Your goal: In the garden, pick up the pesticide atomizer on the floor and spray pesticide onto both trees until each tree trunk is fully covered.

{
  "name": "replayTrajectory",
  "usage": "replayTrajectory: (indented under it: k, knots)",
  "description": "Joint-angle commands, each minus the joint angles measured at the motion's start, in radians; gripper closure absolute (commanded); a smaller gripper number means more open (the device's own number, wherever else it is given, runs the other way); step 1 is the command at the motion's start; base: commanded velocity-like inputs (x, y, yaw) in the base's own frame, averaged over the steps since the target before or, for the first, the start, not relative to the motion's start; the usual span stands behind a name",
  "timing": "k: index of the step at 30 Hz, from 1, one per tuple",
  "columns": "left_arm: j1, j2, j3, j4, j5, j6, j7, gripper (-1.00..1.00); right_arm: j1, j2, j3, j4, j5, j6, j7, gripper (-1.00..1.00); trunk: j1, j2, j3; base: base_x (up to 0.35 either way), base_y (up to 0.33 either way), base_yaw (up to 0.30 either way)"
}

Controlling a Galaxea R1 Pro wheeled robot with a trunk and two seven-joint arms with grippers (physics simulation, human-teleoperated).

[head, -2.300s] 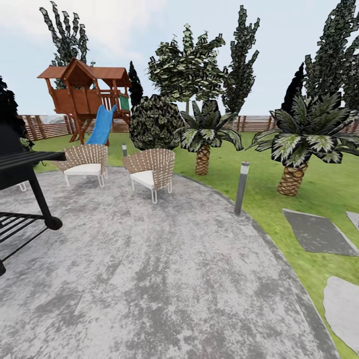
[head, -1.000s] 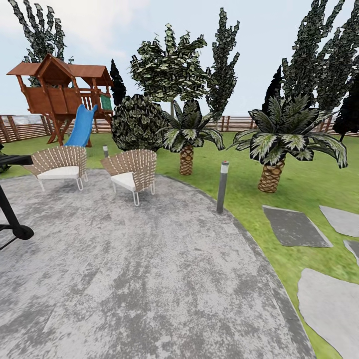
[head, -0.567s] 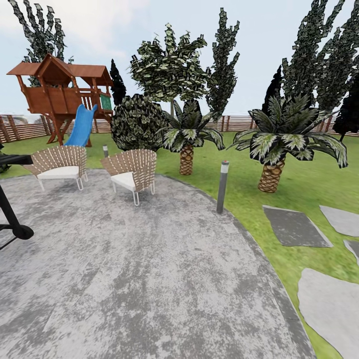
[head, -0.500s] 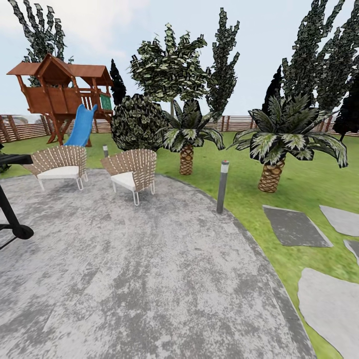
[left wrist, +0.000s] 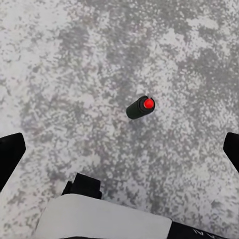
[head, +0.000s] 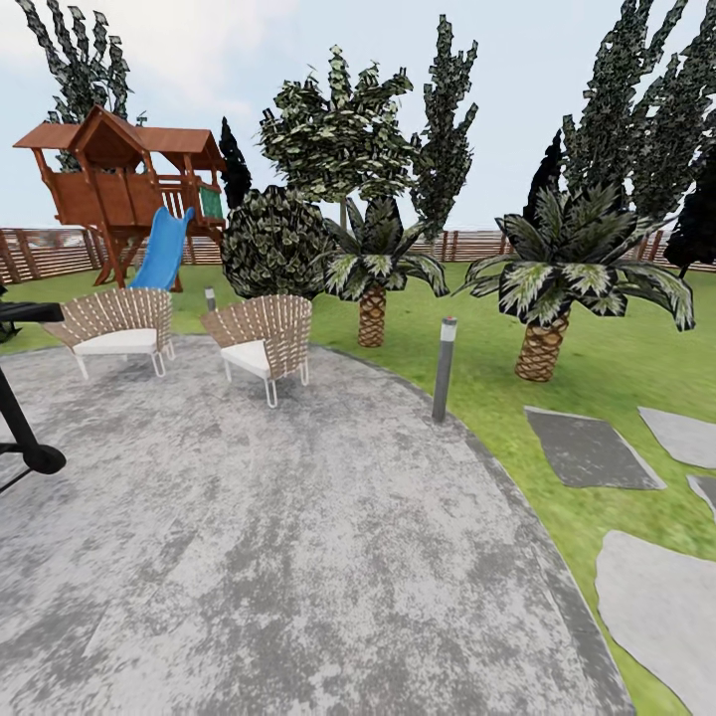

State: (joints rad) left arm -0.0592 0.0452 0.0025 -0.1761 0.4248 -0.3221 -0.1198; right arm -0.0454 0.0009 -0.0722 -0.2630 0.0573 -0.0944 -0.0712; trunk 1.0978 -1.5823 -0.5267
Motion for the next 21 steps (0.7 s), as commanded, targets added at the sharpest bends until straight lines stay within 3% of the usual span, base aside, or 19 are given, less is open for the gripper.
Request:
replayTrajectory:
  k: [1, 5, 11, 15, 21]
  knots:
    - [-0.003, 0.001, 0.0, -0.001, 0.01, 0.006, -0.008, -1.0, -0.001, 0.001, -0.008, -0.002, 0.006, -0.003, 0.0, -1.0, 0.004, -0.008, -0.004, 0.0, 0.0, 0.0]
    - [-0.027, 0.002, 0.0, -0.013, 0.011, 0.072, -0.004, -1.0, -0.004, 0.001, -0.009, -0.04, 0.006, -0.002, -0.002, -1.0, 0.019, -0.036, -0.017, 0.0, 0.0, 0.0]
    - [-0.094, 0.005, -0.001, -0.049, 0.011, 0.232, 0.005, -1.0, -0.007, 0.001, -0.013, -0.103, 0.004, 0.001, 0.0, -1.0, 0.042, -0.078, -0.036, 0.0, 0.0, 0.0]
    - [-0.118, 0.005, -0.001, -0.064, 0.011, 0.292, 0.016, -1.0, -0.008, -0.003, -0.014, -0.11, 0.004, 0.002, 0.002, -1.0, 0.058, -0.106, -0.048, 0.0, 0.0, 0.0]
    - [-0.131, 0.004, -0.001, -0.071, 0.01, 0.322, 0.026, -1.0, -0.005, -0.019, -0.019, -0.11, 0.004, 0.0, 0.004, -1.0, 0.081, -0.148, -0.067, 0.0, 0.0, 0.0]
